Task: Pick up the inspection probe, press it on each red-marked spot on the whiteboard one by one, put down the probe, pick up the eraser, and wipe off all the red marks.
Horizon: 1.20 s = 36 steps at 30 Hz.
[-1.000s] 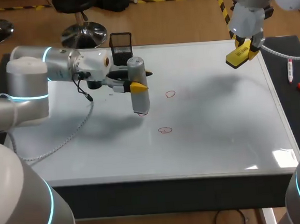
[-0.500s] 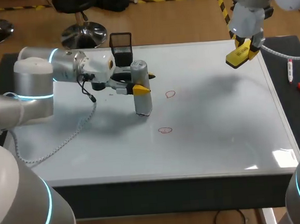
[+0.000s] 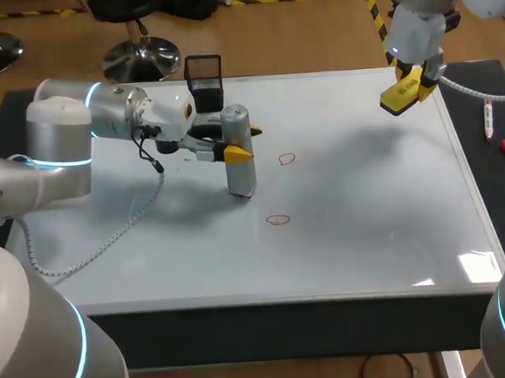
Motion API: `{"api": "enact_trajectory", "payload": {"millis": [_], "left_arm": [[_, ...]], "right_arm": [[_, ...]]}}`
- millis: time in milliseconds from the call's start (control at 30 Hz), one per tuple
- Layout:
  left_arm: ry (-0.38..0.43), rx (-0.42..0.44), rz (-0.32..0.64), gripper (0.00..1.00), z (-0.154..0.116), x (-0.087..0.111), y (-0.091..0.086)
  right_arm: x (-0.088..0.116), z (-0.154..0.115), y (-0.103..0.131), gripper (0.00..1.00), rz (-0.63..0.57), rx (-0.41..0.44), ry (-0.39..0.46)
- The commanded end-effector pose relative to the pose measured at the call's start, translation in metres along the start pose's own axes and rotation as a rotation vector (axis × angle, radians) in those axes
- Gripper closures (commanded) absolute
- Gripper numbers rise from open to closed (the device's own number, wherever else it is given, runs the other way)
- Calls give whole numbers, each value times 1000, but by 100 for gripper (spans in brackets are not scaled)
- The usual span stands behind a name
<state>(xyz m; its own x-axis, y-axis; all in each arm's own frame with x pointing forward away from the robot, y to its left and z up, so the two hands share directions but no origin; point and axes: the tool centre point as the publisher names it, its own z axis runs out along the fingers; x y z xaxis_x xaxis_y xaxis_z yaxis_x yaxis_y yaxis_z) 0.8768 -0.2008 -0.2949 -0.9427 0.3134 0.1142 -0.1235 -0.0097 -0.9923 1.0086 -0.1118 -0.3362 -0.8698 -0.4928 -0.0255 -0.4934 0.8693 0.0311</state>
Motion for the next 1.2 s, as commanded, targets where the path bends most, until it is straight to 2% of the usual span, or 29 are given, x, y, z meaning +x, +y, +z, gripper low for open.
{"api": "enact_trajectory", "payload": {"millis": [33,1067,1200], "left_arm": [[4,7,0,100,-1,-2,4],[1,3,-4,100,-2,-3,6],[-25,7,-8,100,-4,0,-5]], "right_arm": [[-1,-1,0,100,-1,2,3],[-1,-1,0,100,-1,2,3],[-1,-1,0,100,-1,2,3]]}}
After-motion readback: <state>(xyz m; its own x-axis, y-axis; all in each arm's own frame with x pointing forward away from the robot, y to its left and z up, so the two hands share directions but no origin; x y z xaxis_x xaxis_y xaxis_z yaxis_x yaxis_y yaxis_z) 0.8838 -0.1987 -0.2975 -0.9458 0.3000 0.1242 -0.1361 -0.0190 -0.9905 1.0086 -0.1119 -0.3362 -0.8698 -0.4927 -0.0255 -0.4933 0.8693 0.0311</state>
